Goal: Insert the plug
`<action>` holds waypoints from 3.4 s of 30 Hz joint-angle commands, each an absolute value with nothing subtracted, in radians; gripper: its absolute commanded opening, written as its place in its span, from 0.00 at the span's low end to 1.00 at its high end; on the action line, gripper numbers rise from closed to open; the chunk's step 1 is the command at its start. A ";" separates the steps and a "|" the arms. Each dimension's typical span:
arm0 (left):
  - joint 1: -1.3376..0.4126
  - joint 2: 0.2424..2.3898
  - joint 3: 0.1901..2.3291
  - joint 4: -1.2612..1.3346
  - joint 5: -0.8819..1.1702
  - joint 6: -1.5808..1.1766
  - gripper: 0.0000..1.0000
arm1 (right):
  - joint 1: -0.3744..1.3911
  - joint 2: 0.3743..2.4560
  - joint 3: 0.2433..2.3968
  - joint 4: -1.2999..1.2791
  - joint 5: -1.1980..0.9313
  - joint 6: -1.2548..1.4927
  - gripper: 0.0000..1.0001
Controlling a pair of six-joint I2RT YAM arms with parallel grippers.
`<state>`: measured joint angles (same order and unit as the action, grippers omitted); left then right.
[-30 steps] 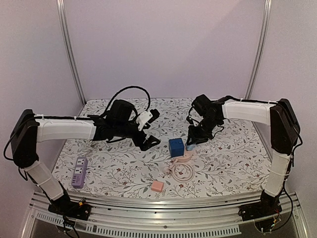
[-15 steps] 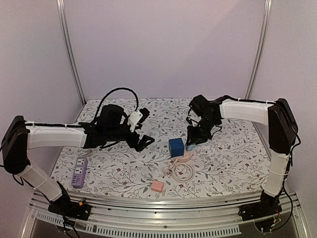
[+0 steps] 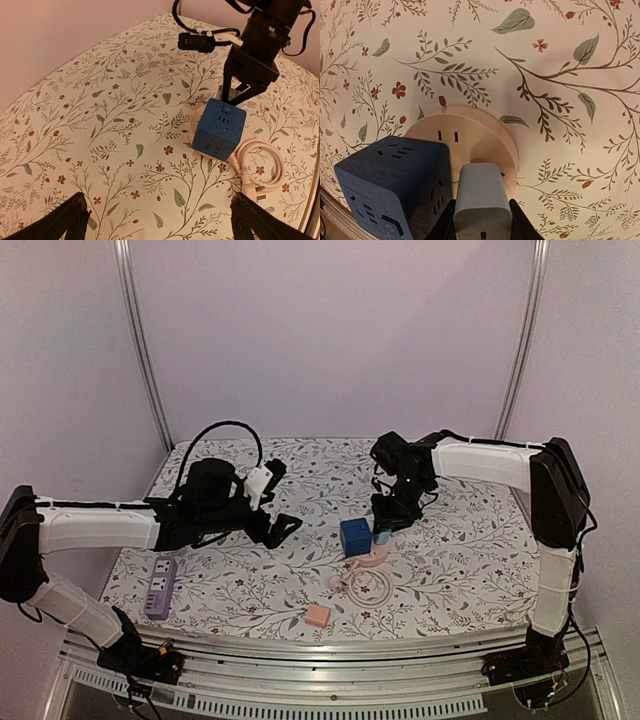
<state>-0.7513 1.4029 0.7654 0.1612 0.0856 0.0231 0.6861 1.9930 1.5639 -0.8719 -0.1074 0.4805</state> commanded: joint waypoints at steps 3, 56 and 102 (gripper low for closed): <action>-0.738 1.380 0.716 0.194 0.057 -0.021 1.00 | 0.730 2.074 1.651 -0.977 0.037 0.541 0.00; -0.742 1.417 0.739 0.183 0.082 -0.058 1.00 | 0.825 2.130 1.766 -0.964 0.124 0.591 0.41; -0.864 1.480 0.643 0.261 -0.038 -0.105 0.99 | 0.815 1.548 1.429 -0.827 0.309 0.603 0.88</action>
